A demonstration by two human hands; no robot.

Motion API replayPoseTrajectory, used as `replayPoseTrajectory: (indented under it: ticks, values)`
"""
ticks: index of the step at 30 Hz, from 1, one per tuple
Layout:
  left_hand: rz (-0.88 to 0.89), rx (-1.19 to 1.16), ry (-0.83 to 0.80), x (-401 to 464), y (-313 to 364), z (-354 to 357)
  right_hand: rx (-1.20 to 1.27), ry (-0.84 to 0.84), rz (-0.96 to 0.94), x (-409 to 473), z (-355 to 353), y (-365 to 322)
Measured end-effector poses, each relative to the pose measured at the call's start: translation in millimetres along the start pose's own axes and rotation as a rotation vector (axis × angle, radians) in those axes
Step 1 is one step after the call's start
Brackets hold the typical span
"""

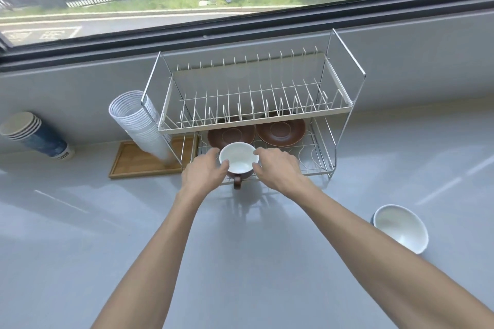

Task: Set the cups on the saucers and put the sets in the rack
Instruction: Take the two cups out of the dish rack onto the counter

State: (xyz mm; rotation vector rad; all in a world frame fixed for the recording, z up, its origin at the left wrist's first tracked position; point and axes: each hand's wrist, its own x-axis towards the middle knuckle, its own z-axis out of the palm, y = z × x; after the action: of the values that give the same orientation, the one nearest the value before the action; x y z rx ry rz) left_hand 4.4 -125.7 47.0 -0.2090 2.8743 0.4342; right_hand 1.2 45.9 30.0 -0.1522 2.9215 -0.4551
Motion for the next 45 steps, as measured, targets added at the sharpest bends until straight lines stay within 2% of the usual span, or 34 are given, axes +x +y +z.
replayPoseTrajectory:
  ticks: [4,10,18,22,45]
  values:
    - [-0.051,-0.208,0.024,14,-3,9,0.090,0.034,0.056,14,9,-2]
    - [-0.204,-0.612,-0.066,28,-9,24,0.224,-0.025,0.150,26,20,-4]
    - [-0.249,-0.893,-0.107,34,-7,41,0.475,-0.143,0.253,37,25,-11]
    - [-0.271,-0.929,-0.086,36,-9,47,0.628,-0.143,0.284,40,28,-12]
    - [-0.252,-0.901,-0.088,-11,22,48,0.704,-0.040,0.321,-19,3,7]
